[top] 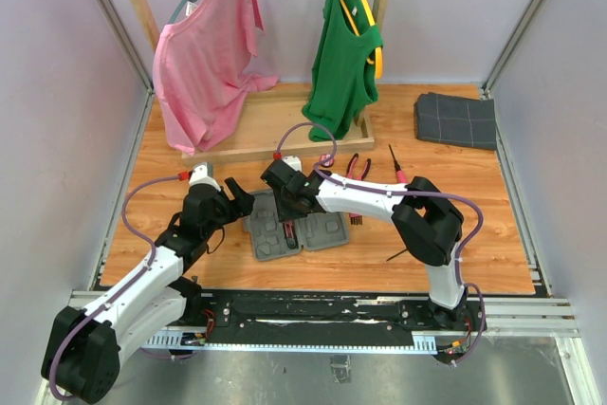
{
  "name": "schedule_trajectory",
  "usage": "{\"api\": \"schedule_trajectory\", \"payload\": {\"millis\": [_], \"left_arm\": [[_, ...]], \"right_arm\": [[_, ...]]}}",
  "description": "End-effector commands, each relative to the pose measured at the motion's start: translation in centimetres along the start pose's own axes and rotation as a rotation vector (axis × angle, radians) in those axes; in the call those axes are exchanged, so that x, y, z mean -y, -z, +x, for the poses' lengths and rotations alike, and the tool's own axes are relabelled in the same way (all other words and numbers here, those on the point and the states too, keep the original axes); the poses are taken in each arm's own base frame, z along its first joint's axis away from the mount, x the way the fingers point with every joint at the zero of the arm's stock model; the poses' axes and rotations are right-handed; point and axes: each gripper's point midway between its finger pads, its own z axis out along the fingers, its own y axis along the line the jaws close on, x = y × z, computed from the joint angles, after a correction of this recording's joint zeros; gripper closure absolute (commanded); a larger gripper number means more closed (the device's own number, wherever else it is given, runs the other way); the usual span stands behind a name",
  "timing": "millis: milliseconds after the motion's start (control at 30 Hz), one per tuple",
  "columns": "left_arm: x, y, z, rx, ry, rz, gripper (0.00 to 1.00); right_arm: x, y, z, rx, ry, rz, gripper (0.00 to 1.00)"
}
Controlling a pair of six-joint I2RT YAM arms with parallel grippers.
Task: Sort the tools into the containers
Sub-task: Place the utility knife in the storage box.
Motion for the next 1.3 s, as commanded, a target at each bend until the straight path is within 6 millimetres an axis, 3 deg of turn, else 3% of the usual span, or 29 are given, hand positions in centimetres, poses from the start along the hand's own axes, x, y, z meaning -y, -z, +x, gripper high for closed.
{"api": "schedule_trajectory", "payload": {"millis": [0, 467, 800, 1267], "left_arm": [[-0.7, 0.0, -0.2, 0.013, -0.013, -0.020, 0.21], [-0.7, 0.1, -0.2, 0.015, -0.015, -0.024, 0.19], [-0.7, 0.0, -0.1, 0.010, -0.013, -0.025, 0.19], [-0.8, -0.4, 0.4, -0.013, -0.009, -0.035, 0.20]], "right_arm": [[0.4, 0.1, -0.6, 0.014, 0.016, 0.044, 0.70], [0.5, 0.3, -0.4, 0.006, 0.034, 0.054, 0.60], [0.2, 1.1, -1.1, 0.035, 0.127, 0.044, 0.78], [-0.1, -0.3, 0.1, -0.041, 0.182, 0.042, 0.80]]}}
